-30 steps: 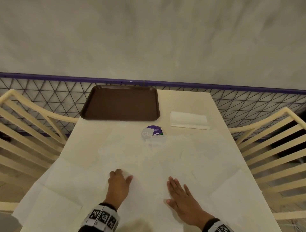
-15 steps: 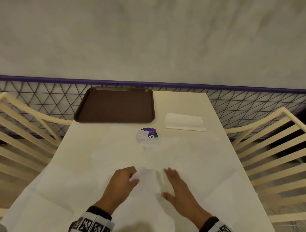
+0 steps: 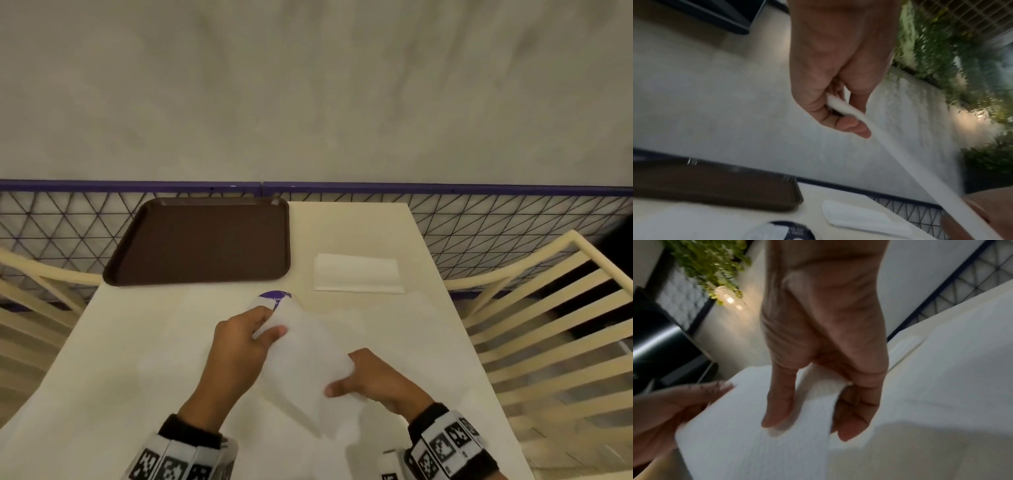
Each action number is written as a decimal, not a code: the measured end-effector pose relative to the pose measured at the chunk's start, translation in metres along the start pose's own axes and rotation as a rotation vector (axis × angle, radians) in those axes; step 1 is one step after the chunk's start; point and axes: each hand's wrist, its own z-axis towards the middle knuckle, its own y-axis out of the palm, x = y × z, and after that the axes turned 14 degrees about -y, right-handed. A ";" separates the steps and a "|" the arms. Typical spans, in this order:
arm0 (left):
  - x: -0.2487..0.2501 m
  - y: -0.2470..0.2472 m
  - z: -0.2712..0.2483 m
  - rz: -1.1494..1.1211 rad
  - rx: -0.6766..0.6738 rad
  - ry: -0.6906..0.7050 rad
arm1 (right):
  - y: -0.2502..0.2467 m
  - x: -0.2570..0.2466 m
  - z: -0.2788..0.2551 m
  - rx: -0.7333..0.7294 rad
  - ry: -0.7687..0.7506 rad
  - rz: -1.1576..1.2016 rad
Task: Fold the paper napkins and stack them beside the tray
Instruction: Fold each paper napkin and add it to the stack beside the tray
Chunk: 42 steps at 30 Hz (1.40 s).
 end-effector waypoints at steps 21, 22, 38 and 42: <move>0.011 0.157 0.229 0.194 -0.169 -0.117 | -0.208 0.065 0.154 0.622 0.151 -0.537; 0.007 0.159 0.230 0.224 -0.168 -0.122 | -0.207 0.071 0.156 0.605 0.161 -0.570; -0.003 0.116 0.172 0.634 -0.007 0.041 | -0.188 0.059 0.127 0.566 0.182 -0.676; -0.038 0.051 0.107 0.305 0.102 -0.005 | -0.164 0.045 0.076 0.652 0.051 -0.659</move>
